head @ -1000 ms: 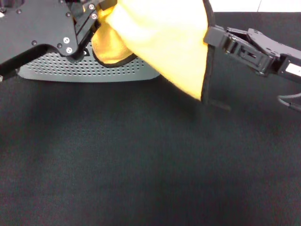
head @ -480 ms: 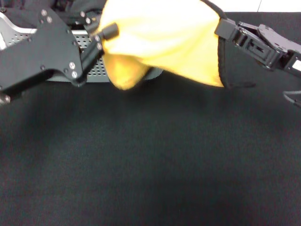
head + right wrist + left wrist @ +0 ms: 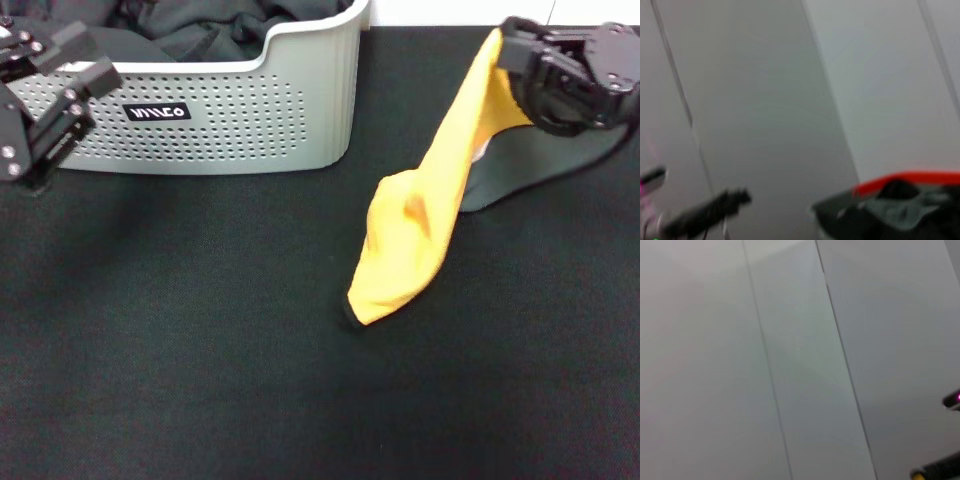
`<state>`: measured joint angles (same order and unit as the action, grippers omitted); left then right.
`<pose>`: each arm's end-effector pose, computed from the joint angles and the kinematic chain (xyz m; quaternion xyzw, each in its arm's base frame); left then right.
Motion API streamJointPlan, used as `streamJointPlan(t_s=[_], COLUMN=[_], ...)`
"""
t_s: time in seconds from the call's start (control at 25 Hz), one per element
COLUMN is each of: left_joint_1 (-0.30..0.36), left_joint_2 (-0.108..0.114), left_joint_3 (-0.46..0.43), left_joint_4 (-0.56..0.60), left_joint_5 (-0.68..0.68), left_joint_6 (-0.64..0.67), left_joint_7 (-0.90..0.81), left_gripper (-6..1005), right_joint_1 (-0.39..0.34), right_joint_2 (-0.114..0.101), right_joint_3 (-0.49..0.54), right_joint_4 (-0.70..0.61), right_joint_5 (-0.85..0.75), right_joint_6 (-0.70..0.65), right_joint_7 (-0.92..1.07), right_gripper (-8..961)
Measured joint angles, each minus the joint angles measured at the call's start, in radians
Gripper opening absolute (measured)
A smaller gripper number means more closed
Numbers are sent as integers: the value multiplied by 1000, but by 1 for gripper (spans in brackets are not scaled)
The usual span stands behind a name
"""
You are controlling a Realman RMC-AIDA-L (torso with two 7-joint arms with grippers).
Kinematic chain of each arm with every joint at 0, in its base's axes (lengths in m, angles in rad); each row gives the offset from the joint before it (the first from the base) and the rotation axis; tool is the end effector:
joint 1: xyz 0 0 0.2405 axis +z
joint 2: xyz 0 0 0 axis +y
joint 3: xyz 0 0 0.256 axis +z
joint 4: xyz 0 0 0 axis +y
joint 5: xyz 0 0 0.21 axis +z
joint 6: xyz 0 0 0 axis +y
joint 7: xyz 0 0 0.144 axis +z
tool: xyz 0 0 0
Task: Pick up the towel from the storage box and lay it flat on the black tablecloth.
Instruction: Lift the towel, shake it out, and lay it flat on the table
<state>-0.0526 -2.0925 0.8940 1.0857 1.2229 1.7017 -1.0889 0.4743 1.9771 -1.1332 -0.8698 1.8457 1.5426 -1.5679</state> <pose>-0.2570 0.2475 0.1034 -0.8449 -0.0001 -0.4098 0.3438 0.1767 0.3489 0.0548 -0.8959 0.1480 0.4067 0.0999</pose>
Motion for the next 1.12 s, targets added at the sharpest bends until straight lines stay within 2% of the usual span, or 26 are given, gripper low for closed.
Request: streamJointPlan(t_s=[0.12, 0.16, 0.24, 0.28, 0.4, 0.56, 0.64, 0.8, 0.96, 1.12], left_joint_1=[-5, -9, -25, -34, -64, -88, -97, -113, -131, -166], left_joint_2=[-2, -2, -3, -2, -2, -1, -1, -2, -4, -3], left_joint_3=[0, 7, 17, 20, 24, 26, 28, 35, 42, 59], left_joint_4=[-25, -33, -57, -68, -103, -136, -141, -157, -198, -290], left_joint_5=[-12, -12, -12, -10, -5, -7, -4, 0, 0, 2], left_joint_6=[4, 6, 9, 9, 10, 11, 11, 12, 12, 12], left_joint_7=[-13, -13, -11, -10, -8, -6, -6, -9, 7, 50], left_gripper=[282, 283, 284, 285, 286, 289, 290, 293, 295, 298], right_joint_1=[30, 46, 75, 89, 92, 95, 100, 120, 145, 174], right_joint_2=[-5, -1, 16, 31, 49, 39, 33, 27, 28, 28], right_joint_3=[-12, -25, -55, -70, -75, 16, 103, 208, 244, 250], right_joint_4=[-150, -202, -300, -371, -512, -550, -555, -562, -565, -571], right_joint_5=[-151, -212, -328, -418, -521, -408, -294, -175, -120, -97], right_joint_6=[10, 28, 62, 81, 89, 92, 106, 113, 93, 54], right_joint_7=[107, 151, 230, 287, 377, 393, 390, 386, 385, 385], right_gripper=[8, 9, 10, 10, 12, 13, 14, 16, 18, 20])
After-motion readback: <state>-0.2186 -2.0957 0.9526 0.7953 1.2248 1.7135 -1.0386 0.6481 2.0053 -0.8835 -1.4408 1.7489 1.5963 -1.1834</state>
